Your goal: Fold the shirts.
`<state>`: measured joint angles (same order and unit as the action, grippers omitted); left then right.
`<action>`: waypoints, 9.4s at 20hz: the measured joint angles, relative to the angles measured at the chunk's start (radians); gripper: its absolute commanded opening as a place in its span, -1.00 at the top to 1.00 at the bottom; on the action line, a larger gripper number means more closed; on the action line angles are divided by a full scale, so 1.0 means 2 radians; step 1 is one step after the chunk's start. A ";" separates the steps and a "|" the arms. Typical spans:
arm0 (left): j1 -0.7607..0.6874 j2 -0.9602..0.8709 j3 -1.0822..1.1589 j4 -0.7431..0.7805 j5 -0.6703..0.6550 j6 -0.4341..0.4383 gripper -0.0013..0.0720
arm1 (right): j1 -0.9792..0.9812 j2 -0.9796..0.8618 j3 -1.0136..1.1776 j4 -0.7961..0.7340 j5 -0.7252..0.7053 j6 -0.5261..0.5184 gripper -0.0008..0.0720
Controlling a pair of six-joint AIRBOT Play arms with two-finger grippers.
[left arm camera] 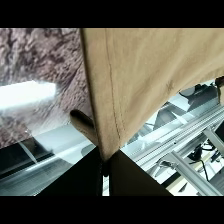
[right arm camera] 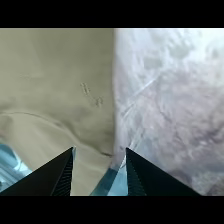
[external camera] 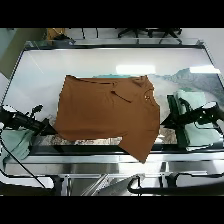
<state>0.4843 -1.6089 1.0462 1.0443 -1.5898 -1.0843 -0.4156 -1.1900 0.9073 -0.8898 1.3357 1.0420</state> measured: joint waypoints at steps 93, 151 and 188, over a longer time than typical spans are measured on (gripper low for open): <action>-0.068 0.030 -0.027 0.023 0.086 -0.082 -0.75 | -0.043 0.073 0.141 0.026 0.000 0.023 0.14; -0.139 -0.021 0.172 -0.008 0.164 -0.124 0.92 | 0.101 -0.011 0.040 0.211 -0.239 -0.104 0.93; -0.396 -0.140 0.315 -0.053 0.162 -0.152 0.93 | 0.090 -0.019 0.174 0.103 -0.039 -0.033 0.94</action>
<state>-0.3077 -1.8881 1.6760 0.9390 -1.2652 -1.3876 -0.2348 -1.2274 1.2549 -0.6830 1.2572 0.9752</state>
